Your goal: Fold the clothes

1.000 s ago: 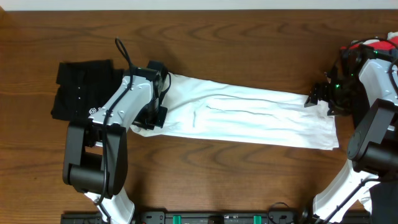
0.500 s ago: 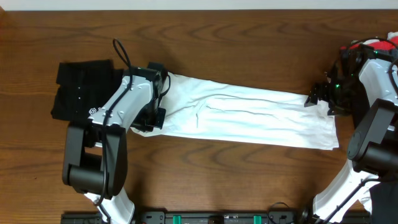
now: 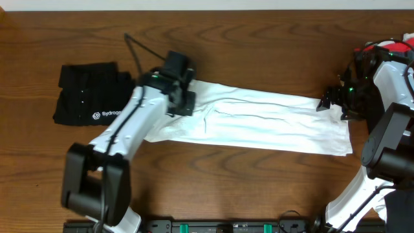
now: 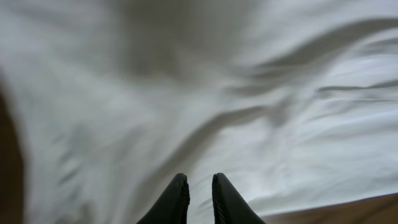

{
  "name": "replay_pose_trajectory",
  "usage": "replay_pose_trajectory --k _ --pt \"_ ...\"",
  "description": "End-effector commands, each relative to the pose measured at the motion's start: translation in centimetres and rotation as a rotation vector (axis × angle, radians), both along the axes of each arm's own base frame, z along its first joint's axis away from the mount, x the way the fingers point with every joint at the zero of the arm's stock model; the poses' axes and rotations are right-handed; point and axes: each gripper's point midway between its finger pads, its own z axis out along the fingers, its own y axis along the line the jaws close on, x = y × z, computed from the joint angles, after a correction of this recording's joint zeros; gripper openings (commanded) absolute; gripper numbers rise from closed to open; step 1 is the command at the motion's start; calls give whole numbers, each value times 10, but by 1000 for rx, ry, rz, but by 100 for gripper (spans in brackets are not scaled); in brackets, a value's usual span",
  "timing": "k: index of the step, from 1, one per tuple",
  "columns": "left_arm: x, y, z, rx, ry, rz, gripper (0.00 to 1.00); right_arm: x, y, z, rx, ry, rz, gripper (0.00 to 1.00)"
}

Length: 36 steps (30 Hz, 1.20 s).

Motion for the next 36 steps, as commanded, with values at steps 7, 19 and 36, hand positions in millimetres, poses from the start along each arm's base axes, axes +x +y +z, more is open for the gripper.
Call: replay_pose_trajectory --k 7,19,36 --pt "-19 -29 -60 16 134 -68 17 -4 2 0 13 16 -12 84" --pt "-38 -64 -63 -119 210 -122 21 -4 2 0 13 19 -12 84" --pt "-16 -50 8 -84 24 -81 29 -7 3 0 16 28 -12 84"
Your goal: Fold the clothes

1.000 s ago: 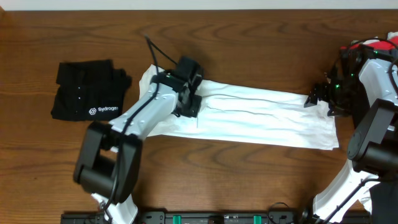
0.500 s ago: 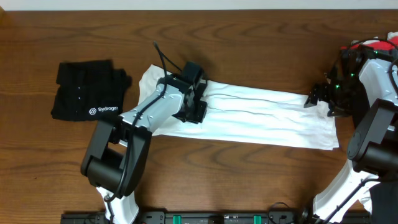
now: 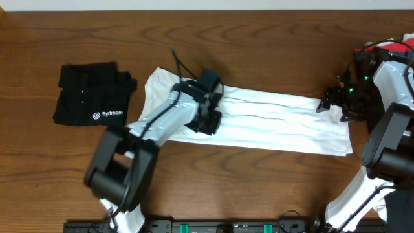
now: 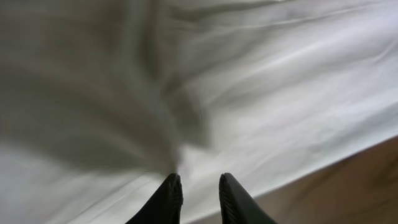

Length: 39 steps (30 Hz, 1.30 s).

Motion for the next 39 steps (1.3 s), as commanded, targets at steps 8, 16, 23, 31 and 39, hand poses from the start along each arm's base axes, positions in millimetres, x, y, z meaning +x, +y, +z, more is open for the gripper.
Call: replay_pose_trajectory --k 8,16,23,31,39 --pt "72 106 63 115 -265 239 34 -1 1 0 9 6 -13 84" --pt "97 167 16 146 -203 398 38 -1 1 0 9 4 -13 84" --pt "112 180 -4 115 -204 439 41 -1 1 0 8 4 -12 84" --pt "119 166 -23 37 -181 422 39 0 1 0 8 3 -12 84" --pt "117 171 -37 60 -159 430 6 -1 1 -1 6 4 -13 84"
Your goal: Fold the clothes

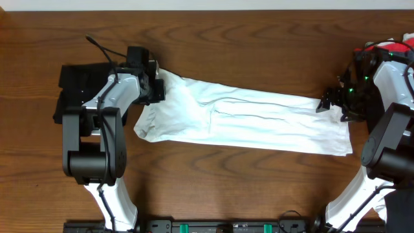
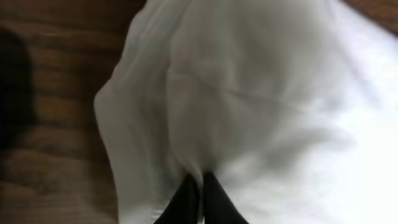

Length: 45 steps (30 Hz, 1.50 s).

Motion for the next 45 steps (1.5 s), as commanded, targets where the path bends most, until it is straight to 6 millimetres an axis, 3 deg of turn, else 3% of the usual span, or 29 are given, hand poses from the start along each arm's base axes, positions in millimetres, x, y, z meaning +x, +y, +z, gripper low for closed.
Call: replay_pose_trajectory --k 1,7,11,14,16,23,34,39,45 --pt "-5 6 -8 21 24 8 6 -1 0 -1 3 5 -12 84" --pt "-7 13 -10 61 31 19 6 -4 -15 -1 -4 10 -63 83" --pt "-7 13 -10 61 31 19 6 -9 -35 -1 -7 10 -141 78" --pt "-7 13 -10 61 33 19 6 -5 -50 -2 0 -28 -194 65" --pt "-7 13 -10 61 32 18 6 -1 -46 0 54 -53 -213 55" --pt "-7 13 -10 61 32 19 6 7 -28 -2 118 -84 -200 40" --pt "-7 13 -10 61 32 19 6 21 -37 -31 34 -151 -260 33" --pt "-7 13 -10 61 32 18 6 23 -38 -39 27 -173 -265 25" --pt "-7 13 -10 61 33 19 6 37 -40 -43 30 -245 -262 23"
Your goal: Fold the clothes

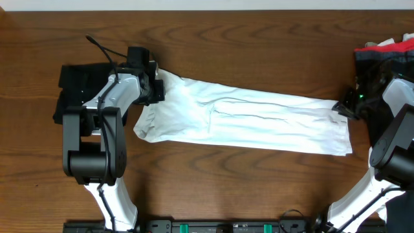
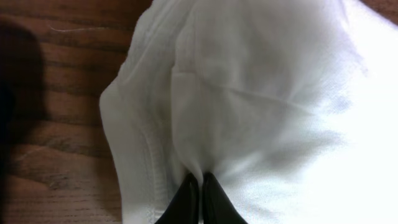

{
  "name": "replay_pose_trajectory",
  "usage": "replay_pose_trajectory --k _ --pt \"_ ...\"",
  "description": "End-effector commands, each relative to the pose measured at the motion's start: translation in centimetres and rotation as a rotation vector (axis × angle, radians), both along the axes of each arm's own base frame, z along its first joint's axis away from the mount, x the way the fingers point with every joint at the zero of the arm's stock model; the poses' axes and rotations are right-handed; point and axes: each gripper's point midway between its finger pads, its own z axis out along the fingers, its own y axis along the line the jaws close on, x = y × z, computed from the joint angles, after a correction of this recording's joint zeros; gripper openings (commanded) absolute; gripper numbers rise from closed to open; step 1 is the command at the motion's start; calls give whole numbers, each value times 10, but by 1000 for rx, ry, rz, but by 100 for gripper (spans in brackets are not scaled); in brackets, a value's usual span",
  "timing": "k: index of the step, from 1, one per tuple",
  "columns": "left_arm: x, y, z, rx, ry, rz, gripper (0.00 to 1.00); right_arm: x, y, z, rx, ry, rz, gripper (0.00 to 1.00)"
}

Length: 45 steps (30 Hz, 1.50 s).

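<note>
A long white garment (image 1: 259, 120) lies stretched across the table from left to right. Its left end is bunched, and my left gripper (image 1: 157, 87) is shut on a pinch of it. In the left wrist view the black fingertips (image 2: 191, 190) press together on a fold of white cloth (image 2: 261, 93), with the stitched hem (image 2: 146, 162) just to their left. My right gripper (image 1: 343, 109) sits at the garment's upper right corner; how its jaws stand is too small to see.
A folded black garment (image 1: 87, 97) with white lettering lies at the far left, close to my left arm. A red and black pile of clothes (image 1: 385, 50) sits at the top right edge. Brown wooden table (image 1: 226, 39) surrounds the cloth.
My right gripper has shifted a little right and down along the garment's right edge, uncovering more of the clothes pile. My left gripper still pinches the bunched left end in the same place.
My left gripper hovered over the garment's left part with its fingers slightly apart. It was then farther right, over the middle, with the left end lying flat. Then it was shut on the left end, which was bunched, and it holds there now.
</note>
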Motion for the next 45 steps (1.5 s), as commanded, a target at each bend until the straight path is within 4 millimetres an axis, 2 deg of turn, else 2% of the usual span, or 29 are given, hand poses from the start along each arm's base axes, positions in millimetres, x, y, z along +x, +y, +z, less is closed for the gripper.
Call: replay_pose_trajectory --k 1,5,8,9,13,17,22,24,25,26,28,30,33,37,39,41,42,43,45 --pt "-6 7 -9 30 28 11 6 3 3 -3 10 -21 -4 21" --pt "-6 8 -9 30 28 11 6 13 12 2 74 -73 5 15" --pt "-6 7 -9 30 28 11 6 14 17 5 106 -87 8 3" --pt "-6 7 -9 30 28 11 6 15 18 5 111 -90 7 1" --pt "-6 8 -9 30 28 11 6 18 8 7 99 -110 -10 1" --pt "-6 8 -9 31 28 11 6 29 -15 14 70 -176 -44 1" --pt "-7 8 -9 31 33 11 6 35 -34 20 53 -226 -74 1" --pt "-8 8 -9 31 36 11 6 34 -33 22 82 -236 -77 1" --pt "-8 8 -9 31 36 11 6 33 -25 24 127 -239 -72 1" --pt "-8 8 -9 32 36 11 6 32 -17 27 175 -240 -64 4" --pt "-8 8 -9 32 37 11 6 30 0 35 269 -258 -33 20" --pt "-9 8 -9 31 42 11 6 25 11 39 324 -252 -19 27" --pt "-11 8 -10 32 48 11 6 19 16 35 323 -208 -15 27" --pt "-11 8 -10 31 48 11 6 14 16 23 234 -144 2 14" --pt "-11 7 -10 29 48 10 6 17 20 19 204 -144 24 14" --pt "-11 7 -10 29 51 10 6 21 28 18 195 -148 50 16" --pt "-12 7 -10 29 52 10 6 21 31 16 182 -139 59 20" --pt "-12 7 -10 29 52 10 6 19 30 12 150 -116 57 30" --pt "-12 7 -10 29 52 10 6 16 27 6 87 -72 46 34"
